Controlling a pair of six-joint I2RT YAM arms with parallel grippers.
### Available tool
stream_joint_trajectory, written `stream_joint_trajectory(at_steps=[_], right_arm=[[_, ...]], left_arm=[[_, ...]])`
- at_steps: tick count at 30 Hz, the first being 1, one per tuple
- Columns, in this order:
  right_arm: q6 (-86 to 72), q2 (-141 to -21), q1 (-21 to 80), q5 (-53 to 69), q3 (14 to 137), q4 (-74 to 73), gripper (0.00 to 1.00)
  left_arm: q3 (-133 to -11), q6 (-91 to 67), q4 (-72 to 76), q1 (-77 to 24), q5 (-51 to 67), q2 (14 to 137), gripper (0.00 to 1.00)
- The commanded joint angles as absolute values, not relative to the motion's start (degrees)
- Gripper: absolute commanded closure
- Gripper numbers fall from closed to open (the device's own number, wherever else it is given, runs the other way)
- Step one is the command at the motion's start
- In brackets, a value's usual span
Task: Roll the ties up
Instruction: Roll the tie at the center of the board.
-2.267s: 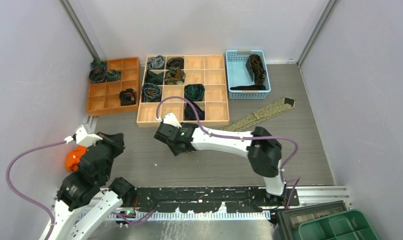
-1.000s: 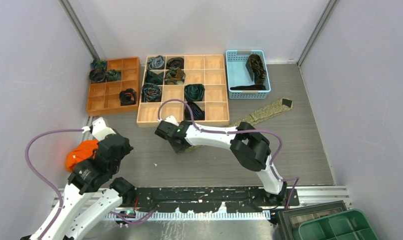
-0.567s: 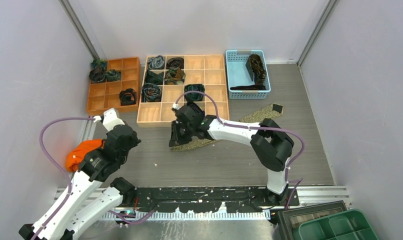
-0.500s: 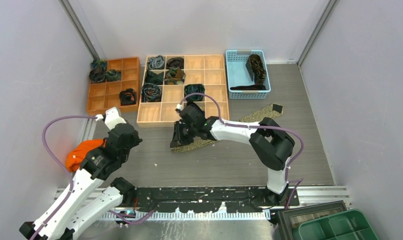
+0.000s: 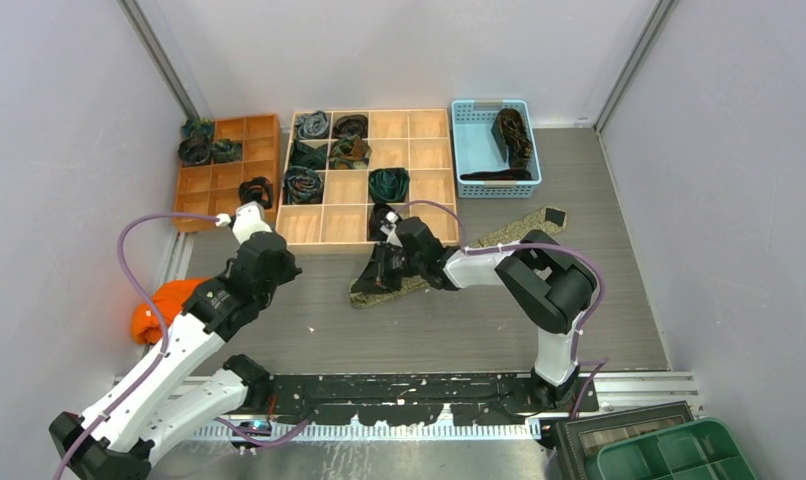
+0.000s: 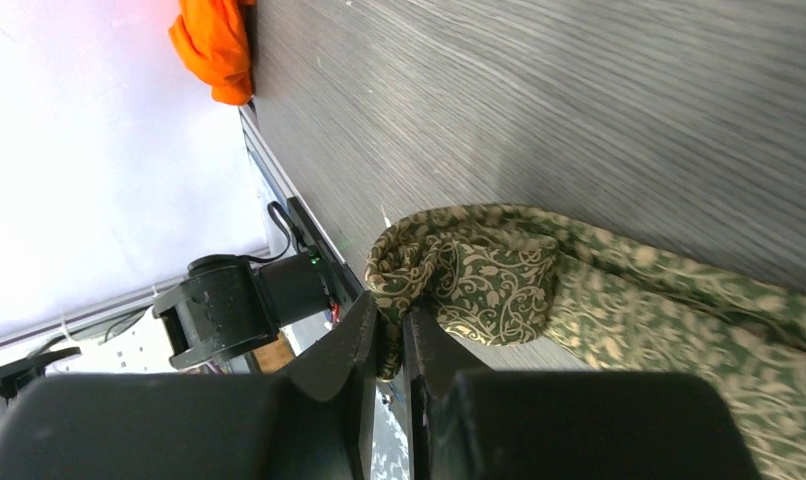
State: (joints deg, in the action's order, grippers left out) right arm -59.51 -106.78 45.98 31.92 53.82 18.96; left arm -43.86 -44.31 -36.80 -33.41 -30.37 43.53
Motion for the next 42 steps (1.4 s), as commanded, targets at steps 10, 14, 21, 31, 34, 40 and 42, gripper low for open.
stream_joint_trajectory(at_steps=[10, 14, 21, 31, 34, 40, 42], right_arm=[[-57.05, -102.02, 41.72, 31.18, 47.76, 19.83, 0.83], [-52.76, -100.99, 41.21, 28.42, 48.99, 13.42, 0.83], [-45.28, -100.11, 41.0, 22.18, 52.97, -0.29, 0.77], [-47.34, -96.65, 41.72, 27.12, 53.5, 2.53, 0.84], [-50.75, -98.08, 42.99, 30.11, 54.4, 5.13, 0.84], [-57.56, -102.76, 43.18, 35.06, 54.45, 13.62, 0.84], [-59.51, -104.17, 43.2, 36.24, 54.43, 16.63, 0.84]], left_arm=[[-42.12, -43.25, -25.9, -33.38, -24.23, 49.94, 1.0], [-41.97, -43.15, -24.3, -33.43, -22.23, 52.25, 1.0], [-40.81, -43.15, -21.4, -33.47, -20.29, 55.05, 1.0], [-40.25, -43.46, -20.43, -33.48, -19.69, 56.33, 1.0], [-40.07, -43.29, -20.77, -33.45, -20.85, 55.3, 1.0], [-39.82, -42.73, -21.69, -33.49, -21.58, 54.49, 1.0], [-39.81, -42.52, -21.85, -33.4, -21.62, 54.49, 1.0]])
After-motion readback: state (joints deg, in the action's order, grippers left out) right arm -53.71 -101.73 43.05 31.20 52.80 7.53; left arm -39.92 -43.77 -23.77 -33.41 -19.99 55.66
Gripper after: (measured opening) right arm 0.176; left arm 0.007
